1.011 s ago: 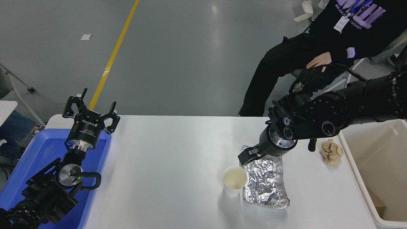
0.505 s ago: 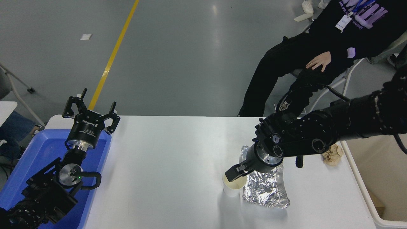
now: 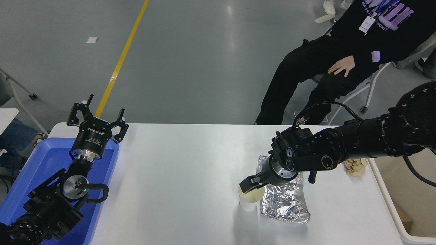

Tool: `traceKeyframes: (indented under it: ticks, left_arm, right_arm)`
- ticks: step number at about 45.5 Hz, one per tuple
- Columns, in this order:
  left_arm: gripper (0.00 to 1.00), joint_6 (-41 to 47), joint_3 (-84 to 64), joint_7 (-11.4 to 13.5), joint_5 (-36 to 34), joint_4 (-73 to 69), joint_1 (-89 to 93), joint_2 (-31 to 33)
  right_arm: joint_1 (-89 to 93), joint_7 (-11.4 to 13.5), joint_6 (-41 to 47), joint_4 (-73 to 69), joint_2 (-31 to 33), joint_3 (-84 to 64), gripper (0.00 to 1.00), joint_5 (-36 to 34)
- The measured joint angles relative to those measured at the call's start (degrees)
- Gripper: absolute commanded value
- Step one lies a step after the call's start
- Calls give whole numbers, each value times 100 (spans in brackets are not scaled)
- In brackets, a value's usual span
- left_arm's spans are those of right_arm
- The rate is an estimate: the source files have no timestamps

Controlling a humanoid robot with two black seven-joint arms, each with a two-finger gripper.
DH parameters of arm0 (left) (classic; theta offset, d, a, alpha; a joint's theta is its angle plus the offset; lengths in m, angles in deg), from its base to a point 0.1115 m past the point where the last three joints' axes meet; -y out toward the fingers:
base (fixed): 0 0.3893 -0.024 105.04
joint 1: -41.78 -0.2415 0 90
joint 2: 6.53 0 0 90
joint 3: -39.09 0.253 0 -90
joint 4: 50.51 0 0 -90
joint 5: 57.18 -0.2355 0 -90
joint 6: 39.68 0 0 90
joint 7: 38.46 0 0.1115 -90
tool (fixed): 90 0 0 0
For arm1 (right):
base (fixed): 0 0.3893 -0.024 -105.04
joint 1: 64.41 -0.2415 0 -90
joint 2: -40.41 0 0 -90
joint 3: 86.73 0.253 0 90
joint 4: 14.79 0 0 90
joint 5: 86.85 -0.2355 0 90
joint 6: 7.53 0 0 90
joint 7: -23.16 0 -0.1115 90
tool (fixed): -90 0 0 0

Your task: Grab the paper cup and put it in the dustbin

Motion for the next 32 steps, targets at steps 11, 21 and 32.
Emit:
traceKeyframes:
  ticks: [11,21,32]
  left_arm:
    - [98,0,-1,0,0,0,0,0]
    - [98,0,-1,0,0,0,0,0]
    - [98,0,-1,0,0,0,0,0]
  right_arm:
    - [96,1,-1,91,-38,3,79,-5]
    - [147,2,-1,119,-67,3,61,-10]
    - [162,3,19,102,-77,7,17,-187]
